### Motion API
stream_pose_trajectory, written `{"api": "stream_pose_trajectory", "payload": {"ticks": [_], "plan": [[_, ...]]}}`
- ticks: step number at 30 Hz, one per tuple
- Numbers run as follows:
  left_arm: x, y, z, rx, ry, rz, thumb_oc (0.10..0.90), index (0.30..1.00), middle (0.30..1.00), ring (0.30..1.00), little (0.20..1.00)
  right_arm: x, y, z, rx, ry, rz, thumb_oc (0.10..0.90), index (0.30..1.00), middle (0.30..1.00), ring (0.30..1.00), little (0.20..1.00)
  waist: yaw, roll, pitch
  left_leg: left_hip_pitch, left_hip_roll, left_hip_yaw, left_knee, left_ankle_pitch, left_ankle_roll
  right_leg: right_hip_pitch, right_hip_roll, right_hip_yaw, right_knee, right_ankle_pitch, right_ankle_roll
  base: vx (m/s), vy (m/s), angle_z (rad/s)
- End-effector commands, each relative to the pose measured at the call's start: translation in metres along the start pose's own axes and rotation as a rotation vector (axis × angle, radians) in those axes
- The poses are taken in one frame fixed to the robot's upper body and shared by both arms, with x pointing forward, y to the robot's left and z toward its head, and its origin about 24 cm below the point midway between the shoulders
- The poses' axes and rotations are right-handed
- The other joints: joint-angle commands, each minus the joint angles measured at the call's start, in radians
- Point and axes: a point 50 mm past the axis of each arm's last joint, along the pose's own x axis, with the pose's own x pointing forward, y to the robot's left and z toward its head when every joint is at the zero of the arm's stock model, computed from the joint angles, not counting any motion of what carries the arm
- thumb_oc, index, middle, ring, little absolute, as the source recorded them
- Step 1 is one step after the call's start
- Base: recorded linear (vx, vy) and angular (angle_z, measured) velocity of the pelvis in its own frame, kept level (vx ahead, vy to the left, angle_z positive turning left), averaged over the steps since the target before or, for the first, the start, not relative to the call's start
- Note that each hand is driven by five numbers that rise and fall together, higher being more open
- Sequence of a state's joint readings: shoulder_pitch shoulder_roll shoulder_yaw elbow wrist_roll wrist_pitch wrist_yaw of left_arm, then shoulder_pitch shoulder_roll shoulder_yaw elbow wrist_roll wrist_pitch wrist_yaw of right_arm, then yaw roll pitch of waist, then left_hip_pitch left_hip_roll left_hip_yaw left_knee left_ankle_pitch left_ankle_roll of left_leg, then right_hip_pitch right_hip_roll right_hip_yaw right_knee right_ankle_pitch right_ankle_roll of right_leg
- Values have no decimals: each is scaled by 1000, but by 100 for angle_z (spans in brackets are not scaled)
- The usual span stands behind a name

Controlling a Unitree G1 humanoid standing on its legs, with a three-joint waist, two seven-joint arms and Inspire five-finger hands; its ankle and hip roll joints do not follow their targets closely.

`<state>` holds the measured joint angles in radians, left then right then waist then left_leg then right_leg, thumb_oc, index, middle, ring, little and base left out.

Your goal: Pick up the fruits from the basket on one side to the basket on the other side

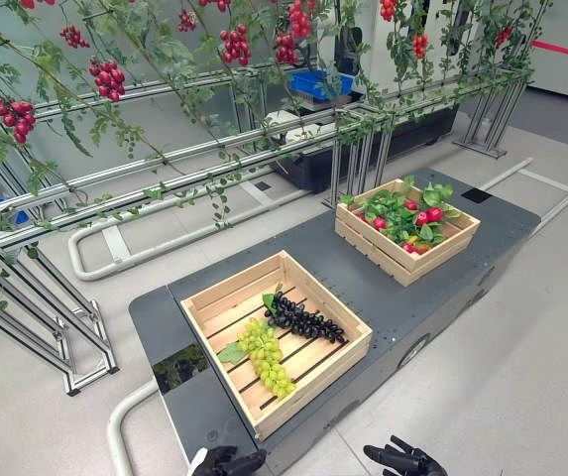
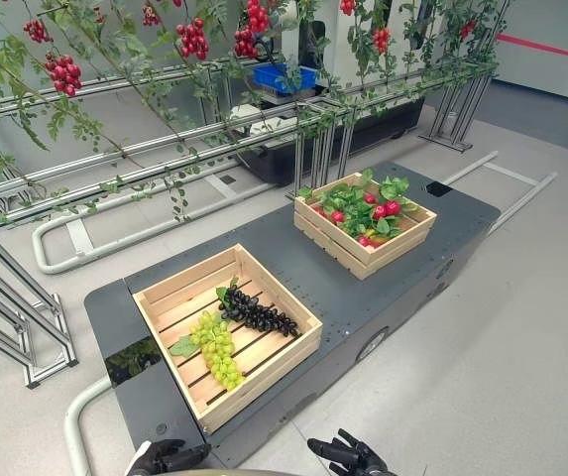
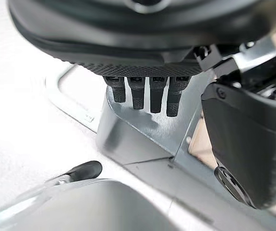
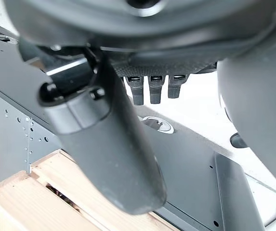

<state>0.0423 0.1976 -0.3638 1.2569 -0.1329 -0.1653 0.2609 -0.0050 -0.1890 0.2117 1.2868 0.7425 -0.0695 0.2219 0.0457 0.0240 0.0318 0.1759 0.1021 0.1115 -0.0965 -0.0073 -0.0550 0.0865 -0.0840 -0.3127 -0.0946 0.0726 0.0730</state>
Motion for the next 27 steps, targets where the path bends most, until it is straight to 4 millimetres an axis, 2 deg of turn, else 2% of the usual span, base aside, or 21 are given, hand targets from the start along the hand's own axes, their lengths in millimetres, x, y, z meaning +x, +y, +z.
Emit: {"api": "stream_pose_trajectory", "payload": {"ticks": [1,4,5,6,7,8,9,10,14,16,18,19,20,21,22,23,25,26,27], "plan": [[6,2,37,-136,-121,130,800,900,900,900,900,9,26,14,-54,-6,75,800,900,900,900,900,10,-35,60,-3,-72,2,9,-85,52,105,-11,8,7,-129,-8,0,0,0],[4,17,38,-315,-139,289,800,900,900,900,900,9,25,14,-26,-13,69,800,900,900,900,900,14,-34,60,-2,-75,-5,9,-85,52,109,-13,5,7,-130,-10,0,0,0],[4,17,37,-325,-138,294,800,900,900,900,900,9,25,14,-25,-13,69,800,900,900,900,900,14,-34,60,-1,-75,-6,9,-85,51,109,-13,5,7,-130,-10,26,-7,3],[3,34,42,-525,-190,390,800,900,900,900,900,9,23,16,1,-20,60,800,900,900,900,900,16,-32,61,2,-76,-10,9,-86,50,113,-15,5,7,-130,-9,0,0,0],[3,39,45,-569,-218,412,800,900,900,900,900,9,23,17,3,-21,57,800,900,900,900,900,17,-30,61,2,-76,-11,9,-86,49,114,-15,5,7,-131,-9,26,0,4],[2,49,53,-625,-279,450,800,900,900,900,900,8,21,19,9,-23,51,800,900,900,900,900,19,-28,62,2,-76,-13,9,-86,48,114,-16,5,7,-131,-11,12,11,5],[-1,61,70,-642,-379,500,800,900,900,900,900,8,17,22,20,-31,43,800,900,900,900,900,22,-23,63,0,-77,-15,9,-85,48,113,-16,7,7,-131,-12,13,15,6],[-3,66,78,-635,-429,522,800,900,900,900,900,7,16,24,30,-38,41,800,900,900,900,900,23,-21,63,0,-77,-17,9,-85,48,112,-16,7,7,-131,-13,19,24,12],[-25,102,137,-552,-760,609,800,900,900,900,900,4,6,38,62,-106,59,800,900,900,900,900,33,-4,64,-5,-80,-30,9,-83,51,110,-16,11,7,-131,-18,24,27,8],[-36,120,157,-492,-867,615,800,900,900,900,900,2,3,41,41,-135,67,800,900,900,900,900,35,4,61,-10,-83,-34,9,-81,52,109,-16,11,7,-131,-19,39,38,3],[-46,142,171,-410,-947,642,800,900,900,900,900,1,1,44,45,-164,83,800,900,900,900,900,33,8,59,-11,-85,-34,9,-80,53,110,-18,7,7,-130,-18,61,51,1],[-53,159,180,-339,-986,673,800,900,900,900,900,0,0,46,47,-185,94,800,900,900,900,900,29,11,58,-10,-87,-31,9,-80,55,114,-19,5,7,-131,-18,63,46,1],[-55,162,182,-322,-996,680,800,900,900,900,900,-1,0,47,47,-192,98,800,900,900,900,900,28,12,57,-10,-87,-31,9,-80,56,115,-19,5,7,-132,-18,102,86,0],[-64,183,195,-237,-1030,710,800,900,900,900,900,-2,2,51,38,-221,121,800,900,900,900,900,20,17,60,-8,-88,-23,9,-75,60,106,-22,5,41,-146,-21,101,118,0],[-73,192,208,-177,-1073,714,800,900,900,900,900,-2,5,57,27,-246,142,800,900,900,900,900,12,21,70,-2,-87,-10,13,-65,62,87,-28,9,89,-166,-25,87,110,-1],[-73,192,208,-177,-1073,714,800,900,900,900,900,-2,5,57,27,-246,142,800,900,900,900,900,13,21,70,-3,-87,-10,13,-65,62,85,-28,10,91,-167,-25,1,116,-3],[-88,201,231,-147,-1159,722,800,900,900,900,900,-5,6,73,5,-290,169,800,900,900,900,900,0,25,115,-80,-90,-3,172,-98,59,21,-52,14,222,-210,-41,-117,148,-3],[-96,203,248,-124,-1213,743,800,900,900,900,900,-7,6,88,-24,-333,188,800,900,900,900,900,-9,30,166,-156,-92,5,307,-137,55,-47,-74,20,348,-254,-52,-150,150,4],[-97,204,250,-115,-1219,748,800,900,900,900,900,-7,7,90,-27,-338,190,800,900,900,900,900,-10,30,170,-167,-92,5,320,-140,55,-57,-76,22,360,-258,-53,-134,157,9]]}}
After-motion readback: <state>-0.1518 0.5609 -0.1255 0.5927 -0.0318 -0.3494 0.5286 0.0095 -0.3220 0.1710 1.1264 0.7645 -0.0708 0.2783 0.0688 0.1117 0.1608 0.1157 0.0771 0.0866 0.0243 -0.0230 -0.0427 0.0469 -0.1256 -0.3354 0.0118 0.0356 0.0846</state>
